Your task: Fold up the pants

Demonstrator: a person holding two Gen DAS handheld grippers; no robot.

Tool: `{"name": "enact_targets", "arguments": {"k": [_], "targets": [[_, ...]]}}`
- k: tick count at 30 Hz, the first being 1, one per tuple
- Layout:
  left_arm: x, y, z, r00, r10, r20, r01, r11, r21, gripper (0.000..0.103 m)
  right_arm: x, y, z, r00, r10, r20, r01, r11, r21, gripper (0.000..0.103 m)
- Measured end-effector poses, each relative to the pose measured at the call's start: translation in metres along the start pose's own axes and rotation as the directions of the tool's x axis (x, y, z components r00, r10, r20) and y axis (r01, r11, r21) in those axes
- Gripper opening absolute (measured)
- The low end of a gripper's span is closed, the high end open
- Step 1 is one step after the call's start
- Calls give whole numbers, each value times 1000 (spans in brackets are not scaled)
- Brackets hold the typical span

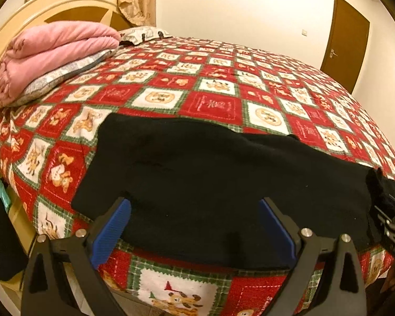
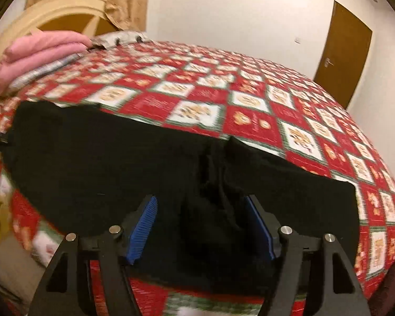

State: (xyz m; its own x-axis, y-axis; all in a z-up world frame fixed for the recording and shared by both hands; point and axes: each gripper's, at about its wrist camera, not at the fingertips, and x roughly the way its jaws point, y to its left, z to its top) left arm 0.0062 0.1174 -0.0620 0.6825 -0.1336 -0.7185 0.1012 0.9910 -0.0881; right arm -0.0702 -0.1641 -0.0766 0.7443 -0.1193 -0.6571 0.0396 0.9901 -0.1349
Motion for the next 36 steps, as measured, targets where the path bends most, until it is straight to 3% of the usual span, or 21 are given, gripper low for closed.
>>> {"name": "enact_targets", "arguments": {"k": [2, 4, 6, 9, 11, 12, 17, 21, 25, 30, 34, 36], "targets": [[1, -1, -2, 1000, -3, -6, 3, 1000, 3, 99, -15, 4, -3, 991, 125, 46, -126, 991, 34, 70], [1, -4, -2, 1000, -4, -6, 4, 1000, 15, 99, -30, 1, -6, 967, 239, 86, -246, 966, 77, 70], [0, -7, -3, 1000, 4, 0, -4, 999, 32, 99, -47, -14, -10, 956, 258, 142, -279, 948, 153, 70], [1, -6, -3, 1000, 3, 0, -3, 1000, 28, 99, -53, -46, -12, 976, 144, 164, -184, 948, 261, 69], [4, -6, -4, 1000, -4, -13, 4, 1000, 20, 99, -40, -64, -12, 991, 84, 109, -113, 945, 306, 44], [6, -7, -5, 1000, -6, -18, 6, 1000, 20, 99, -32, -69, -14, 994, 73, 76, -94, 942, 322, 24], [5, -16, -8, 1000, -8, -27, 9, 999, 54, 99, 12, -47, -19, 986, 167, -5, -157, 938, 310, 23], [4, -17, -7, 1000, -1, -26, 3, 998, 60, 99, 18, -24, -14, 987, 163, -1, -158, 954, 256, 26], [6, -14, -6, 1000, 8, -24, -6, 999, 53, 99, 7, -42, -11, 968, 248, 46, -250, 921, 298, 26], [11, -13, -8, 999, 0, -50, 2, 999, 36, 99, 6, -65, 10, 984, 143, 105, -170, 934, 316, 28], [9, -21, -9, 999, 2, -45, 1, 998, 67, 99, 47, -53, 26, 996, 87, 5, -86, 966, 242, 28], [6, -23, -8, 999, 7, -31, -5, 997, 82, 99, 53, -47, 24, 996, 83, 29, -88, 967, 239, 28]]}}
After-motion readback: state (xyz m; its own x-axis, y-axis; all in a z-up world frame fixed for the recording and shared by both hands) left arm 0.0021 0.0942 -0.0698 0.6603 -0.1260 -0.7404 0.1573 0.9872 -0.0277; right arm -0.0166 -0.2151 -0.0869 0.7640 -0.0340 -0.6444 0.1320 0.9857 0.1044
